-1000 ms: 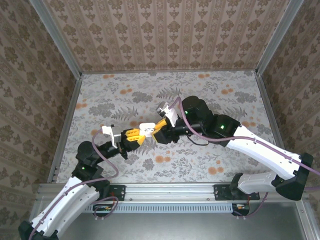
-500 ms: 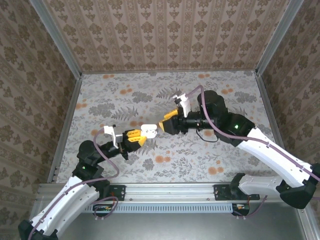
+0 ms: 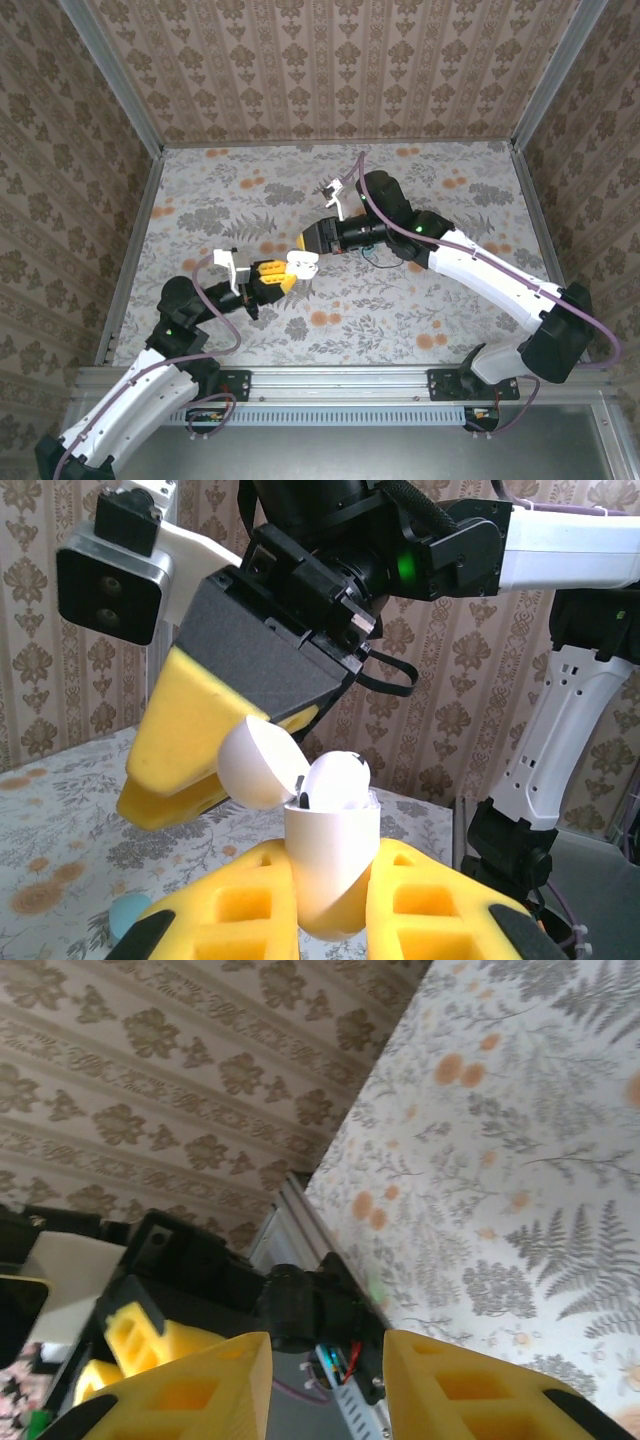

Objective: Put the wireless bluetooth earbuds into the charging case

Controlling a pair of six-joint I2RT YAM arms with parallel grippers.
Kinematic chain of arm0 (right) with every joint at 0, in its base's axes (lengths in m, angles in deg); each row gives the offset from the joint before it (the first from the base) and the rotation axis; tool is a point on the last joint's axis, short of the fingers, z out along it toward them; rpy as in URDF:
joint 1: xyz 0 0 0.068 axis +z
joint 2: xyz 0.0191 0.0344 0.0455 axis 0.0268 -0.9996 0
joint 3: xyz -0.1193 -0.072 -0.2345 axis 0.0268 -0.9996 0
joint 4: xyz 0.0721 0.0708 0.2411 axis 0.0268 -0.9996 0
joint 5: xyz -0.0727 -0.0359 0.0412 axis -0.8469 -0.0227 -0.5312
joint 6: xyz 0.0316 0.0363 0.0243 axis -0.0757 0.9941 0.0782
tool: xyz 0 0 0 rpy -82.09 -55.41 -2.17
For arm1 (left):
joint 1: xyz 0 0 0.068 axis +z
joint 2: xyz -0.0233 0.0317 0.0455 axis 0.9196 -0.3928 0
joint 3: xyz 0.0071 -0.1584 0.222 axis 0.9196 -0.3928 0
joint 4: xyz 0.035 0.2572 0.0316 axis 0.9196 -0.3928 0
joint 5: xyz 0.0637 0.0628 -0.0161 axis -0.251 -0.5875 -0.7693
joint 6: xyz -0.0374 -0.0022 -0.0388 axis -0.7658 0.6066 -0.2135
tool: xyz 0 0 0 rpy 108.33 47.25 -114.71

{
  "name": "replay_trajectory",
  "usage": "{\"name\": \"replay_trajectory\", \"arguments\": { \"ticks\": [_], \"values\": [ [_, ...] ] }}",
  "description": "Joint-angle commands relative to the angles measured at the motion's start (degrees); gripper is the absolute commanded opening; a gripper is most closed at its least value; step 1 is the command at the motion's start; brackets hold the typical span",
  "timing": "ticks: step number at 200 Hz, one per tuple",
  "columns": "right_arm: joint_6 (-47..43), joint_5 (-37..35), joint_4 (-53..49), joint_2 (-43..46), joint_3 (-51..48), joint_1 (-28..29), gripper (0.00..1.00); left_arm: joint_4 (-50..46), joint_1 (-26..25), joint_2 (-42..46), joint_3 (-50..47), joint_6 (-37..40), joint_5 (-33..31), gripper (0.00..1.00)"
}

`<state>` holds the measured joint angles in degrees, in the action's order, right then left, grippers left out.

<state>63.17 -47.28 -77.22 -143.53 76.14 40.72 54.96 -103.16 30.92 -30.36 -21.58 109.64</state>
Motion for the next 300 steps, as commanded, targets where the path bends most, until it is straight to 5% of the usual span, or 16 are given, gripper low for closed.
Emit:
{"name": "replay_trajectory", "arguments": {
  "ticks": [1, 81, 105, 138, 161, 249, 300],
  "values": [
    [1.11, 6.95, 2.80, 0.09, 0.16, 1.26, 0.34, -1.39, -0.26, 0.19, 2.55, -1.31, -3.99, 0.00],
    [-6.21, 6.61, -4.23, 5.46, -0.24, 3.08, 0.34, -5.65, 0.17, -1.30, 3.47, -5.51, -10.50, 0.00],
    [-8.00, -1.20, -7.05, 8.23, -0.55, 2.23, 0.38, -7.38, 0.60, -2.39, 3.88, -7.23, -12.09, 0.00],
    [-9.02, -22.00, -15.91, 13.16, -2.49, -0.44, 0.45, -10.35, 2.33, -5.71, 4.81, -10.92, -13.19, 0.00],
    [-7.64, -33.00, -21.89, 16.19, -5.74, -2.38, 0.52, -13.53, 3.86, -10.61, 6.35, -13.18, -12.97, 0.00],
    [-5.35, -44.30, -23.59, 25.31, -21.01, -10.46, 0.81, -6.39, 5.80, -37.44, 5.21, -15.91, -14.02, 0.00],
    [-5.44, -49.92, -23.52, 33.38, -27.05, -15.28, 0.94, -2.57, -0.71, -54.90, 11.34, -15.57, -16.94, 0.06]
  ]
}}
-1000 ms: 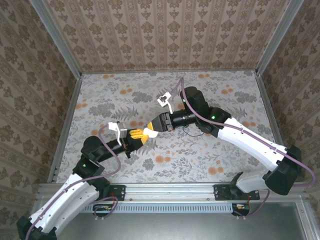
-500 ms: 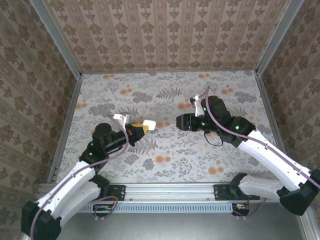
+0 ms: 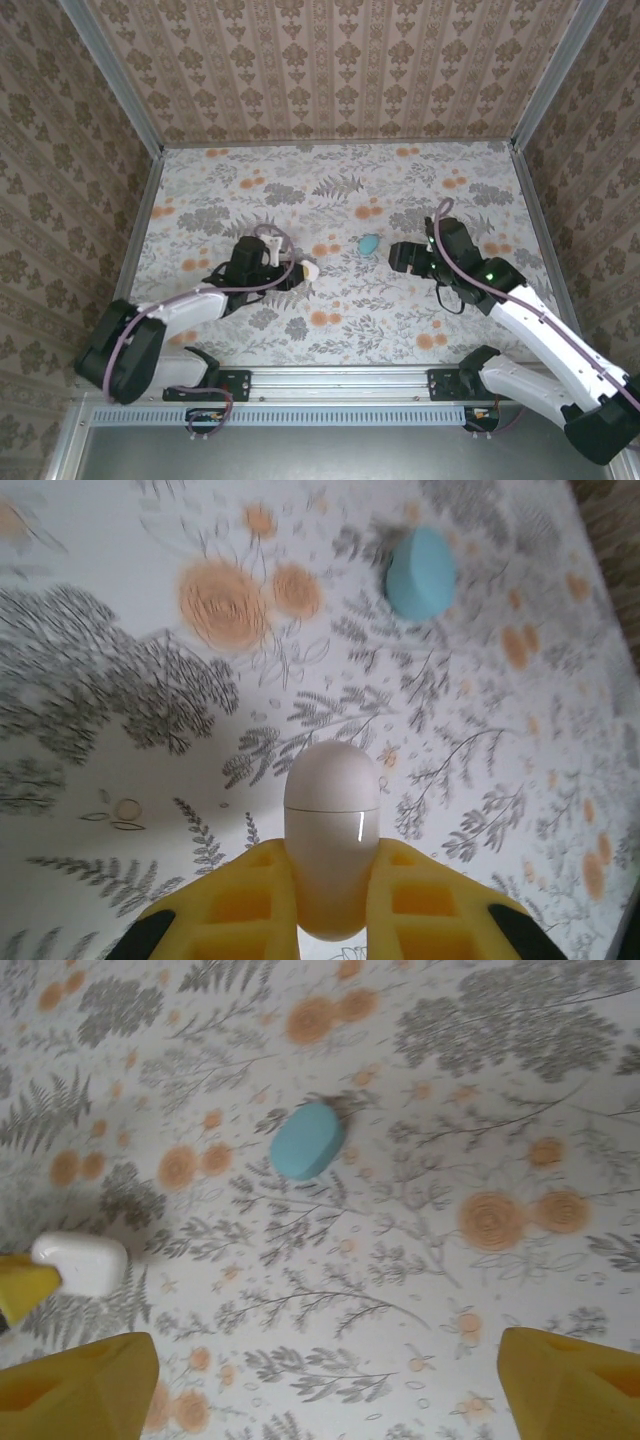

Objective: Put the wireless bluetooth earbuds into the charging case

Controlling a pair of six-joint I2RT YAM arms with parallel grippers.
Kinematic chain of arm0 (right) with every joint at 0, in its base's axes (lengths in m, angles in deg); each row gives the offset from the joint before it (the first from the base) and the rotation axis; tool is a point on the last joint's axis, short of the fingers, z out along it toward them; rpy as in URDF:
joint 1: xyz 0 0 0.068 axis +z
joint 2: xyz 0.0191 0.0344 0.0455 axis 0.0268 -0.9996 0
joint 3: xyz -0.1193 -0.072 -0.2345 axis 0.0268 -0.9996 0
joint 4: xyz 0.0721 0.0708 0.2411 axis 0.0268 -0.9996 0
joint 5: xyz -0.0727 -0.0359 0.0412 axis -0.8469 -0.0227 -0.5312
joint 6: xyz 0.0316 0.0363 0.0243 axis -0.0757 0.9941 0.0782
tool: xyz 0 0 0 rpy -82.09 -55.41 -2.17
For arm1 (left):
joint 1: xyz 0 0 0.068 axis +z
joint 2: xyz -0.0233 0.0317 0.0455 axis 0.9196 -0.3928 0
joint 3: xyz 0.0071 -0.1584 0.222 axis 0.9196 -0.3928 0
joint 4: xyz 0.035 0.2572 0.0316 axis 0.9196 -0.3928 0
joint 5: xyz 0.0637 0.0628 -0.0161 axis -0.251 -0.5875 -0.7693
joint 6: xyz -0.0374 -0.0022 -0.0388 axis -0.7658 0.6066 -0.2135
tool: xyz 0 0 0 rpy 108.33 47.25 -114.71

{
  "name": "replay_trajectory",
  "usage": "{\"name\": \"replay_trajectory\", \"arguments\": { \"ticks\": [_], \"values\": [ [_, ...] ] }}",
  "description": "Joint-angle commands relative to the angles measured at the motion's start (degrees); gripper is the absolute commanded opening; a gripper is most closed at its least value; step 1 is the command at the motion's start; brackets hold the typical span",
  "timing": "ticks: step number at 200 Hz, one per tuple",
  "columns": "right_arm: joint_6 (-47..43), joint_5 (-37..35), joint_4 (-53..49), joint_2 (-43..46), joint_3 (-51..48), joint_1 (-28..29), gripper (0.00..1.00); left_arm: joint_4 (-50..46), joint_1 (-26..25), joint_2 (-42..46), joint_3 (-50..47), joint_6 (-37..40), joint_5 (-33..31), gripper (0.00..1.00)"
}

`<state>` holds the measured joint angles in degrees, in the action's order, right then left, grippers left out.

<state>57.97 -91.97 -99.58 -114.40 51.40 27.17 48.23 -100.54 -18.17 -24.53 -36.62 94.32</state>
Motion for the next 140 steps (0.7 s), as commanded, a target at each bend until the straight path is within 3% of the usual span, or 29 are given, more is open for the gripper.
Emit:
{"name": "replay_trajectory", "arguments": {
  "ticks": [1, 28, 62, 105, 140],
  "values": [
    [-0.28, -5.31, -1.14, 4.43, -2.43, -1.81, 0.94, 4.29, -3.46, -5.99, 5.68, -0.61, -1.56, 0.06],
    [-1.82, -7.88, -1.71, 9.34, -4.28, -3.82, 1.00, 10.04, -7.32, -13.78, 9.05, -2.61, -1.50, 0.07],
    [-3.30, -10.62, -2.89, 11.58, -5.88, -5.61, 1.00, 8.88, -9.30, -20.52, 13.90, -3.31, -2.19, 0.13],
    [-6.27, -15.01, 0.63, 10.25, -8.19, -7.05, 1.00, -3.22, -8.48, -19.29, 17.40, 1.33, -5.44, 0.44],
    [-14.27, -21.93, 10.96, 10.26, -12.65, -7.60, 1.00, -13.44, -5.21, -14.11, 18.91, 7.18, -6.80, 0.64]
  ]
}}
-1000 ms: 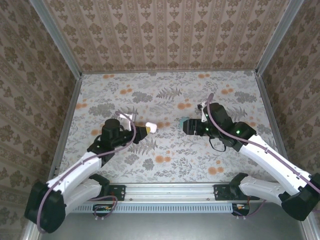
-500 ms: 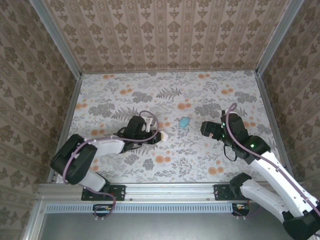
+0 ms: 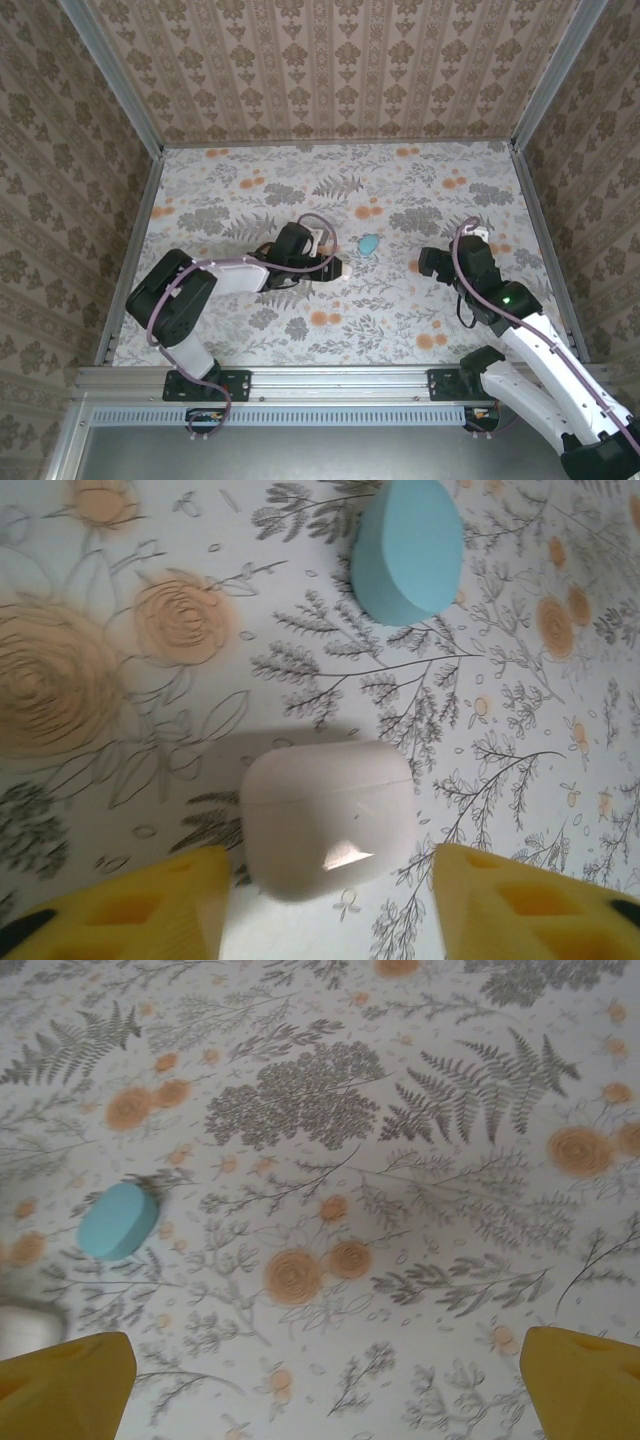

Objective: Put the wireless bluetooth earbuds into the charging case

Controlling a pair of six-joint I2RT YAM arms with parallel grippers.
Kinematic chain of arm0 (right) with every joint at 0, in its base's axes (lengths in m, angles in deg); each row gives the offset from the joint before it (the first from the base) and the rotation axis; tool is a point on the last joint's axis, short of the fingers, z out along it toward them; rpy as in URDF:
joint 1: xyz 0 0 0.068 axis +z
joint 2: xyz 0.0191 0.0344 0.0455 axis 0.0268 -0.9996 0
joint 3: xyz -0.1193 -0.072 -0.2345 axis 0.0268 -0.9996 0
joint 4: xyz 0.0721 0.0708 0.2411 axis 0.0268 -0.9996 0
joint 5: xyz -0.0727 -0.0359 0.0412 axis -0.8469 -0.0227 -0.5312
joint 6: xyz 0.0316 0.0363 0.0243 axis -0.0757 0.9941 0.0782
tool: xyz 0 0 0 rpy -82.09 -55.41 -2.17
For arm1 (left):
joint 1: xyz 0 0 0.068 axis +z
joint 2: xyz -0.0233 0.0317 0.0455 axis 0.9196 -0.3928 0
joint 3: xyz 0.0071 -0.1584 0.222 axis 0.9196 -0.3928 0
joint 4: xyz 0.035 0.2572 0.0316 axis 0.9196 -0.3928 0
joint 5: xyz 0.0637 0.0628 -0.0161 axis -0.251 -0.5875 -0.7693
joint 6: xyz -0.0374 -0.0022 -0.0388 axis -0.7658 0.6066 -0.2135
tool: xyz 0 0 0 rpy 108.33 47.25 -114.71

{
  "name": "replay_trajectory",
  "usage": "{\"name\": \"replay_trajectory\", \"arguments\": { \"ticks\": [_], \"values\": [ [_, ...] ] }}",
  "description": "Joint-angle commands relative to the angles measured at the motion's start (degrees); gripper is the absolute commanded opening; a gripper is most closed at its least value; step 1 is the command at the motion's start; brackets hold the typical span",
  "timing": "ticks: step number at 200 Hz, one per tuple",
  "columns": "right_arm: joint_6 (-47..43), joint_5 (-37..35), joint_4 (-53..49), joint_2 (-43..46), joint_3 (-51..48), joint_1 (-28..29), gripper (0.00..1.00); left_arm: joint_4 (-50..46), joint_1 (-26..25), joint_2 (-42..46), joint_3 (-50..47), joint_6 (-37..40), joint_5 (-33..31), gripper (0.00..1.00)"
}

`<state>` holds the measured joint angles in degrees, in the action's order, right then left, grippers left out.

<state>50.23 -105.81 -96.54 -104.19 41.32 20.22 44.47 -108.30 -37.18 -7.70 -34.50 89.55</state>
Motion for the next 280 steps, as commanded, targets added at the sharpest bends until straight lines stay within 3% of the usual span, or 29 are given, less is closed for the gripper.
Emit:
{"name": "replay_trajectory", "arguments": {
  "ticks": [1, 24, 48, 62, 73, 108, 144, 173, 223, 280],
  "values": [
    [-6.67, -8.35, 8.21, 0.05, -2.67, -0.66, 1.00, -9.98, 2.70, 5.05, 2.10, 5.21, -2.12, 0.65],
    [-12.41, -11.27, 15.04, -1.37, -5.10, -2.58, 1.00, -16.56, 6.53, 9.47, 3.10, 9.58, -3.62, 0.73],
    [-15.95, -8.65, 22.28, -4.11, -7.28, -5.79, 1.00, -22.88, 10.84, 14.41, 4.47, 15.68, -6.76, 0.80],
    [-18.60, -6.87, 27.84, -5.91, -9.41, -7.14, 1.00, -24.95, 13.47, 17.30, 4.64, 19.78, -9.72, 0.88],
    [-20.48, -6.28, 32.61, -7.35, -11.37, -7.94, 1.00, -25.07, 14.96, 19.92, 3.89, 21.40, -13.35, 0.99],
    [-21.73, -2.16, 48.58, -12.55, -17.36, -11.95, 1.00, -21.55, 23.31, 27.00, -0.51, 23.80, -22.32, 1.00],
    [-20.81, 1.17, 63.51, -21.02, -19.91, -15.20, 1.00, -9.22, 28.21, 31.99, -10.12, 34.90, -29.48, 1.00],
    [-22.93, 2.80, 70.74, -27.73, -19.19, -15.86, 1.00, 3.00, 34.05, 31.80, -17.00, 33.30, -28.82, 1.00],
    [-23.83, 6.71, 79.60, -32.88, -19.54, -18.00, 1.00, 31.77, 36.90, 22.22, -25.84, 35.61, -23.00, 1.00],
    [-22.65, 7.56, 95.93, -47.12, -20.36, -19.72, 1.00, 48.72, 37.56, 9.94, -27.45, 37.50, -20.63, 1.00]
  ]
}}
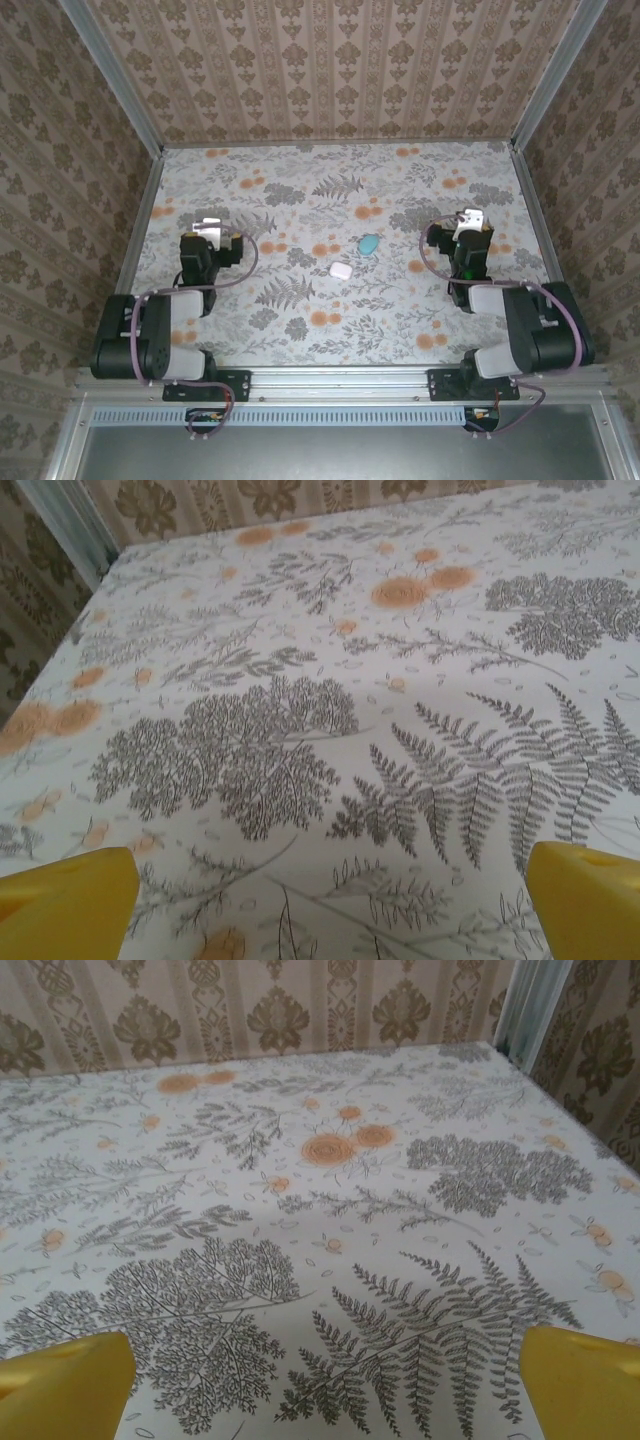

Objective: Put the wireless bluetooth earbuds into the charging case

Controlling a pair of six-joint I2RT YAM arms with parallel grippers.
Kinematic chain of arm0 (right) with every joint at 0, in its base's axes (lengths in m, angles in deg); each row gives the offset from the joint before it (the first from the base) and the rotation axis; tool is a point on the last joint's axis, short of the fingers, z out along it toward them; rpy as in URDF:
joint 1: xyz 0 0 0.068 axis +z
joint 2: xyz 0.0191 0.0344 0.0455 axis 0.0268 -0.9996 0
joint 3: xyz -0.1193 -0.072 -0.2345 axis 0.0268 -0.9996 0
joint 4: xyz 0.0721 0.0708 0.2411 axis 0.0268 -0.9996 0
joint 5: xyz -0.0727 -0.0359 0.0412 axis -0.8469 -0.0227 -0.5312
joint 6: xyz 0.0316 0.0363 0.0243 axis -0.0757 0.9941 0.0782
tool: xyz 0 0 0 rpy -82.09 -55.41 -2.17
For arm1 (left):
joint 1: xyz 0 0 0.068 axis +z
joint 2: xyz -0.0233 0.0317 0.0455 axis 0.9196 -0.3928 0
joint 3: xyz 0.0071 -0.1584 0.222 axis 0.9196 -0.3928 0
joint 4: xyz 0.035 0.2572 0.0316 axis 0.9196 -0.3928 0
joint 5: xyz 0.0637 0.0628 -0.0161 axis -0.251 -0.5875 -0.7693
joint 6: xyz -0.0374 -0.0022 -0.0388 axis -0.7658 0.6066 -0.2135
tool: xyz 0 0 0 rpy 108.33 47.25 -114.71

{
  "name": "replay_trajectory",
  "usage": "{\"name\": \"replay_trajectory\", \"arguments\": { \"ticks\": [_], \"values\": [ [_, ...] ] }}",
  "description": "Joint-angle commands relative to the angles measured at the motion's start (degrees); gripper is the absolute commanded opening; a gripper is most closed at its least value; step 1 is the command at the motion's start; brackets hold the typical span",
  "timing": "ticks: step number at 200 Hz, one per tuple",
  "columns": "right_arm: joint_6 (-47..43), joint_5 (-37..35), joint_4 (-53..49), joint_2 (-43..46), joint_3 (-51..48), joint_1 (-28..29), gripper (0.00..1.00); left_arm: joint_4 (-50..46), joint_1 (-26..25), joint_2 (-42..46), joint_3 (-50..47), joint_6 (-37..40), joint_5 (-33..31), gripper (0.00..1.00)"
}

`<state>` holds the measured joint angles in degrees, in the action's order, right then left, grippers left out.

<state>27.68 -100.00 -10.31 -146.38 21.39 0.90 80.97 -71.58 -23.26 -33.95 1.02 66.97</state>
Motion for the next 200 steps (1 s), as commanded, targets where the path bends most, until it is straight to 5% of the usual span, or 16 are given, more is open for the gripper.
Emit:
{"name": "replay_trajectory", "arguments": {
  "ticks": [1, 15, 50, 200],
  "values": [
    [-0.08, 1.75, 9.14, -4.87, -0.28, -0.40, 1.00, 12.34, 0.84, -4.24, -1.26, 2.04, 1.98, 1.00],
    [0.95, 1.15, -0.93, -3.72, 3.66, -0.62, 1.00, 15.19, 1.03, -8.08, -0.44, 2.65, 2.45, 1.00],
    [0.16, 0.79, -0.81, -3.96, 3.90, 0.01, 1.00, -0.30, 4.43, -7.43, 6.97, -1.37, 4.99, 1.00],
    [0.02, 0.79, -0.66, -3.93, 3.91, 0.07, 1.00, -0.02, 4.30, -7.33, 6.83, -1.27, 4.65, 1.00]
  ]
}}
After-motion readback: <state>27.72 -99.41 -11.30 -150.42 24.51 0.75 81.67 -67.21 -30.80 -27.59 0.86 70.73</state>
